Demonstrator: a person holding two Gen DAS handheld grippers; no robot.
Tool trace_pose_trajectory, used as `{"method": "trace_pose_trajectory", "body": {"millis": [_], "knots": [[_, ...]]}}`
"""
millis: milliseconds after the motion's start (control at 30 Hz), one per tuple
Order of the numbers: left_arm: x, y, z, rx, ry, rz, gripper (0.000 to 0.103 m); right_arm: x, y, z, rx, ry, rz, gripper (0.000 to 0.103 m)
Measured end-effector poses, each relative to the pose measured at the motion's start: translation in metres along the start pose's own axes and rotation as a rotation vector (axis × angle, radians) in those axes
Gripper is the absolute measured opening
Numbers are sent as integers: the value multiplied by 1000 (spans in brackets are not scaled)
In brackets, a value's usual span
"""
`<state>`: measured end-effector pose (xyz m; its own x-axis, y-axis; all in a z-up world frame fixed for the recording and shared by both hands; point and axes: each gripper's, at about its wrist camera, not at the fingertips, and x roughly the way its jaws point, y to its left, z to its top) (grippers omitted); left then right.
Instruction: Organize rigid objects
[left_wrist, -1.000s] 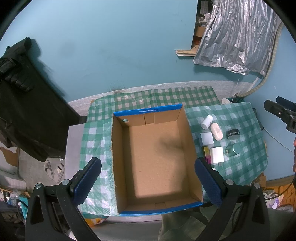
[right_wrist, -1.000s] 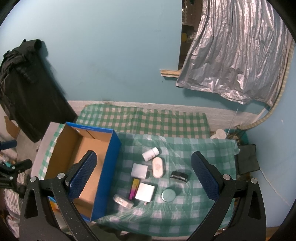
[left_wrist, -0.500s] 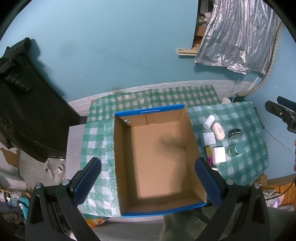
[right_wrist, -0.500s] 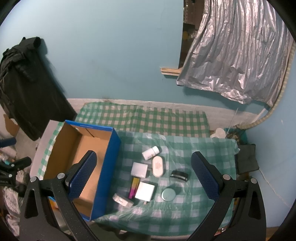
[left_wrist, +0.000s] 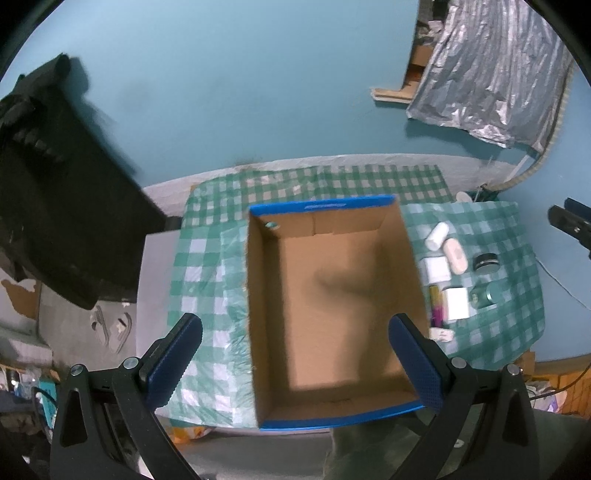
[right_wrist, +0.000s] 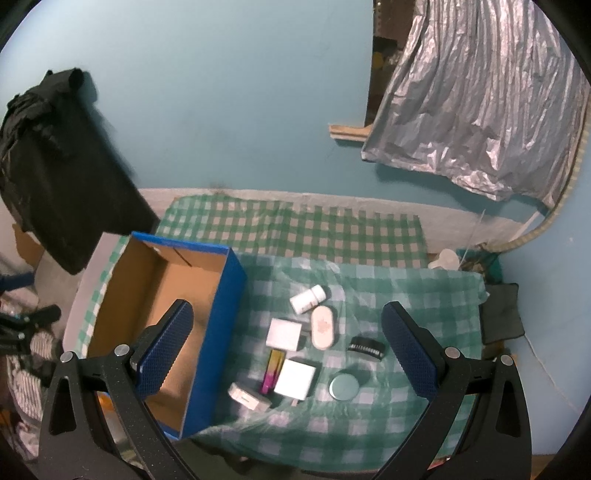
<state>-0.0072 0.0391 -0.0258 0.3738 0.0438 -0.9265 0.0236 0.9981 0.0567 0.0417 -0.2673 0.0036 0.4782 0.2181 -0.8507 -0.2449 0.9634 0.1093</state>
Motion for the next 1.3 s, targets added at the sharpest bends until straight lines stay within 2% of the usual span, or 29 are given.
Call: {"method": "trace_pose_trajectory", "body": {"millis": [267, 433, 767, 900, 933, 1000, 1067, 1133, 1300], "knots": [[33, 42, -13, -46, 58, 25, 102, 25, -12, -6, 2, 74, 8, 102], [62, 56, -21, -40, 101, 53, 101, 50, -23, -13, 4, 128, -9, 102], [125, 63, -48, -61, 239, 18, 97, 114, -47, -48, 31, 271, -16, 99], [144, 62, -60, -50, 272, 39, 97, 135, -53, -64, 43, 326, -24, 99], [148, 63, -62, -51, 283, 38, 96, 140, -55, -69, 45, 342, -23, 99], [155, 62, -66, -53, 304, 16, 85, 147, -59, -77, 43, 360, -27, 98], [162, 62, -69, -54, 326, 12, 82, 156, -61, -86, 37, 387, -29, 98], [167, 63, -72, -50, 340, 1, 81, 164, -64, -93, 31, 407, -41, 93], [173, 62, -79, -42, 367, -19, 66, 178, -69, -109, 18, 448, -56, 89]]}}
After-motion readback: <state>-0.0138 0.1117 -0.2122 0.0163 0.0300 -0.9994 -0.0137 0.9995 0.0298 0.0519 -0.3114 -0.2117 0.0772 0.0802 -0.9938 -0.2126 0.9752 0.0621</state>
